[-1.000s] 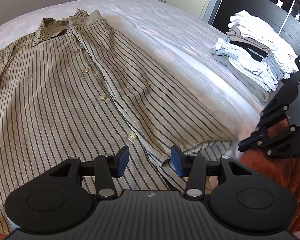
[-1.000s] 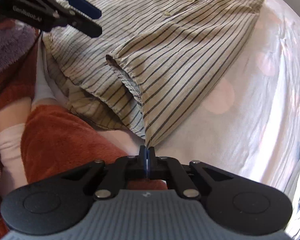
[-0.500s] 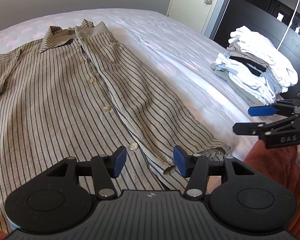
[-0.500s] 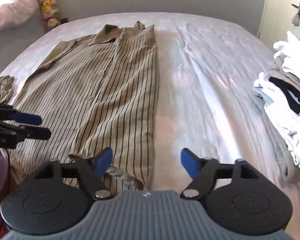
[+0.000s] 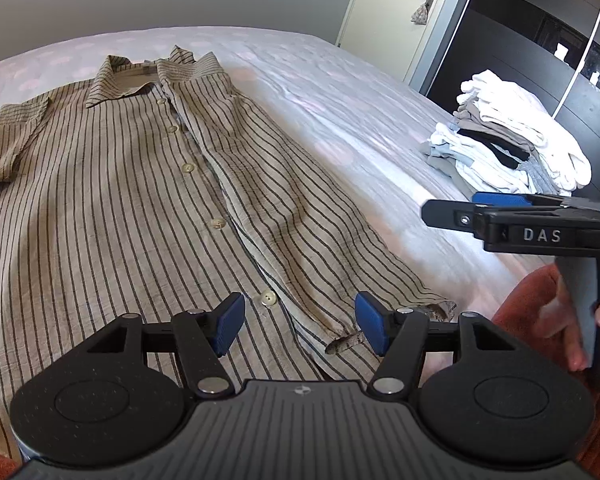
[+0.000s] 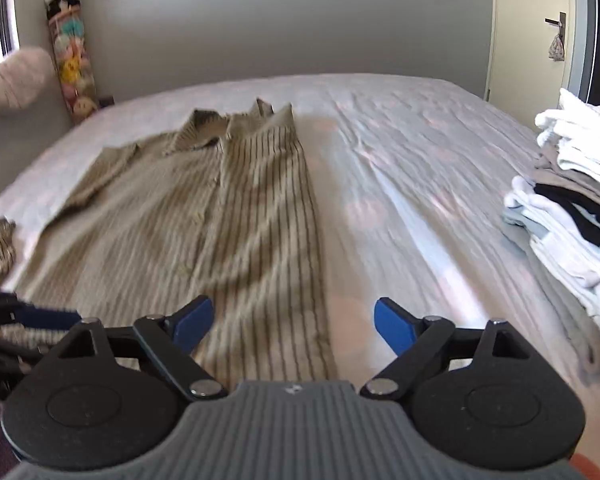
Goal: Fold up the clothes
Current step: 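Open the right gripper and lift both grippers off the shirt, then grasp the other side edge of the striped shirt with the left gripper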
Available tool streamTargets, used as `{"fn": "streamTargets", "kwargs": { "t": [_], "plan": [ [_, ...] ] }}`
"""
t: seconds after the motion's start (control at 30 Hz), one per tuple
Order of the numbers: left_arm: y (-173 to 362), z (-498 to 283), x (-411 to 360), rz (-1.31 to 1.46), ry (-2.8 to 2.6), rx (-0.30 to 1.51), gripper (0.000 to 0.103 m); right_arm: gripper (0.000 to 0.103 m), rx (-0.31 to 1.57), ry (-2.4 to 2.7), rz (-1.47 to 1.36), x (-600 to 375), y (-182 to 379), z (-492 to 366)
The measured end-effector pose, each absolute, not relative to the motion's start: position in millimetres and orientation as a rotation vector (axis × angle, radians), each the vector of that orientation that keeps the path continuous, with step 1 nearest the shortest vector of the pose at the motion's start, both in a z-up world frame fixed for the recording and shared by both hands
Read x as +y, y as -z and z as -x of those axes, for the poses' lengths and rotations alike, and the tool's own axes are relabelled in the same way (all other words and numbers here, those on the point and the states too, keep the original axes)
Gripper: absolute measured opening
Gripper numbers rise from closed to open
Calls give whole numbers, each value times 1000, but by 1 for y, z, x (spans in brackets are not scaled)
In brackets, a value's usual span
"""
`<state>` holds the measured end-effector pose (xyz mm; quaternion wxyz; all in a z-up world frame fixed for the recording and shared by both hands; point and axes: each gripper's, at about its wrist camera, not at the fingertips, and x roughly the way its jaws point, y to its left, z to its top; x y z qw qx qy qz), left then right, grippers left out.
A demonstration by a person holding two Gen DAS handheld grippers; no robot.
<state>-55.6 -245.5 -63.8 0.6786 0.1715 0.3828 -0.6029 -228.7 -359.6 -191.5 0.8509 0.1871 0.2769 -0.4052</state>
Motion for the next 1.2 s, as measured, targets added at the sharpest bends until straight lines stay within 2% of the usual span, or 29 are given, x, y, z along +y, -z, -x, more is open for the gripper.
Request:
{"fn": "streamTargets", "kwargs": {
  "t": [0.33,0.5,0.57,0.73,0.8,0.97,1.2],
  "plan": [
    [70,55,-251,-410,1291,901,59,93,659,777,-347,-355,222,209],
    [71,50,-252,-401,1226,935,57,93,629,763,-387,-358,225,216],
    [72,50,-253,-407,1200,949,51,93,614,758,-422,-362,226,222],
    [67,39,-253,-355,1106,987,50,93,586,734,-473,-365,228,231],
    [63,26,-250,-312,1035,1013,49,93,567,722,-491,-367,228,234],
    [45,-20,-231,-178,852,1080,39,93,521,680,-588,-375,228,246],
    [10,-82,-206,-247,596,1083,36,93,490,632,-662,-385,234,255]
  ]
}}
